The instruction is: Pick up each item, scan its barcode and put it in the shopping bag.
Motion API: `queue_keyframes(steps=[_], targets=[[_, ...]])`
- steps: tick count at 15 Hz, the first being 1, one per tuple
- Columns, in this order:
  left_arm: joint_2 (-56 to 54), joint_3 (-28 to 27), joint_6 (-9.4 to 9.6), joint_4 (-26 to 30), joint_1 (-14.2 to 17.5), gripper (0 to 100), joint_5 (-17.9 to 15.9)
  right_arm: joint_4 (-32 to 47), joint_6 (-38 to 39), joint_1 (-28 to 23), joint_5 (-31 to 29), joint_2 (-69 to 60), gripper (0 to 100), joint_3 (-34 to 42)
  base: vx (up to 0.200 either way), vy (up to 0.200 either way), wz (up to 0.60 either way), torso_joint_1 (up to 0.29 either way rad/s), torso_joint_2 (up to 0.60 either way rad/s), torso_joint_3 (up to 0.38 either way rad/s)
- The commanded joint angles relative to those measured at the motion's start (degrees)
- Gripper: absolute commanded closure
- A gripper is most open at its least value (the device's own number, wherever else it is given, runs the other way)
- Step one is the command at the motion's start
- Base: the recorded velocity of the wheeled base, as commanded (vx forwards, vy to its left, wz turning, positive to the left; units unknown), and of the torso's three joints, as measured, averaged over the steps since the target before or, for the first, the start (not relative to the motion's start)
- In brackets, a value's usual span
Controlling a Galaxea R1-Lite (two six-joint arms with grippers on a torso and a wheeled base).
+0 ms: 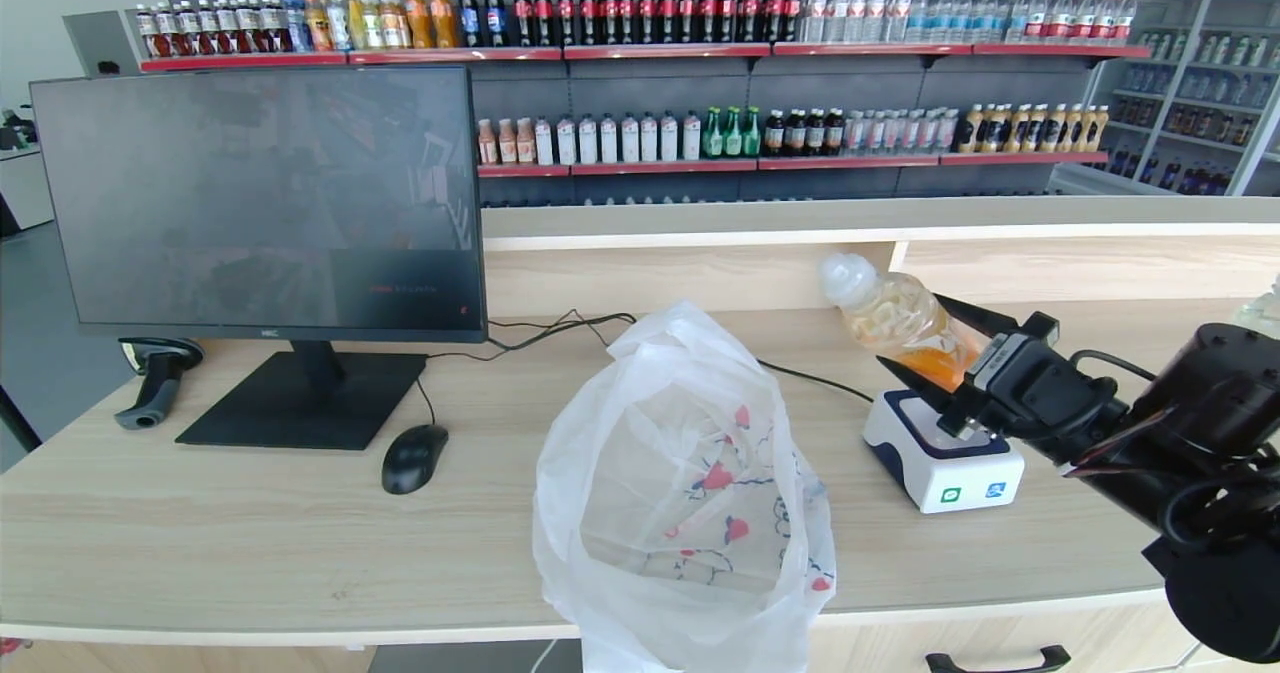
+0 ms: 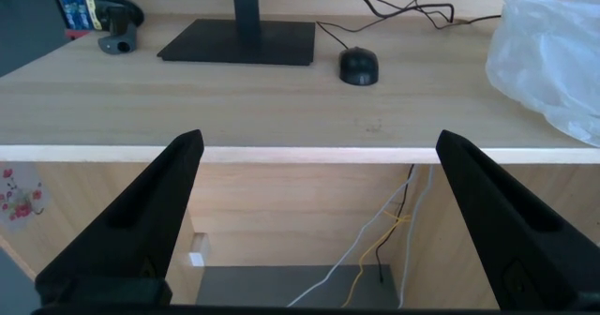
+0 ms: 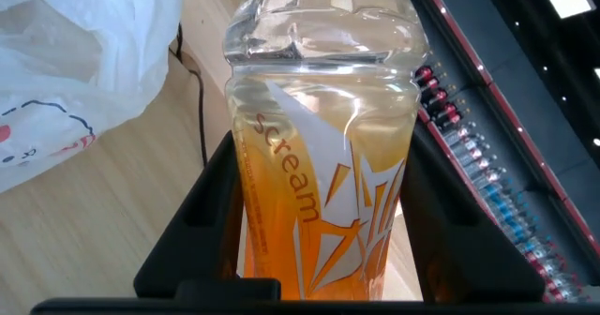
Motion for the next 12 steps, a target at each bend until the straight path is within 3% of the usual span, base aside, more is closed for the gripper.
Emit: queue_keyframes(steps=[1, 7, 9, 12], targets=[[-0.02, 0.0, -0.05, -0.02, 0.0, 0, 0.01, -0.06, 0.39, 0.22, 0.04, 0.49, 100, -1.05, 0.0, 0.0, 0.0, 0.0, 0.0, 0.0], [-0.02, 0.0, -1.28, 0.07, 0.0, 0, 0.01, -0.06, 5.4, 1.01, -0.14, 0.14, 100, -2.63, 0.0, 0.0, 0.0, 0.0, 0.0, 0.0], [-0.02, 0.0, -0.58, 0.07, -0.09, 0, 0.01, -0.06, 7.34, 1.01, -0.4, -0.83, 100, -2.46, 0.0, 0.0, 0.0, 0.0, 0.0, 0.0], [-0.02, 0.0, -0.76, 0.07, 0.0, 0, 0.01, -0.06, 15.95, 3.3, -6.73, -2.14, 100, -2.2, 0.0, 0.0, 0.0, 0.0, 0.0, 0.0]])
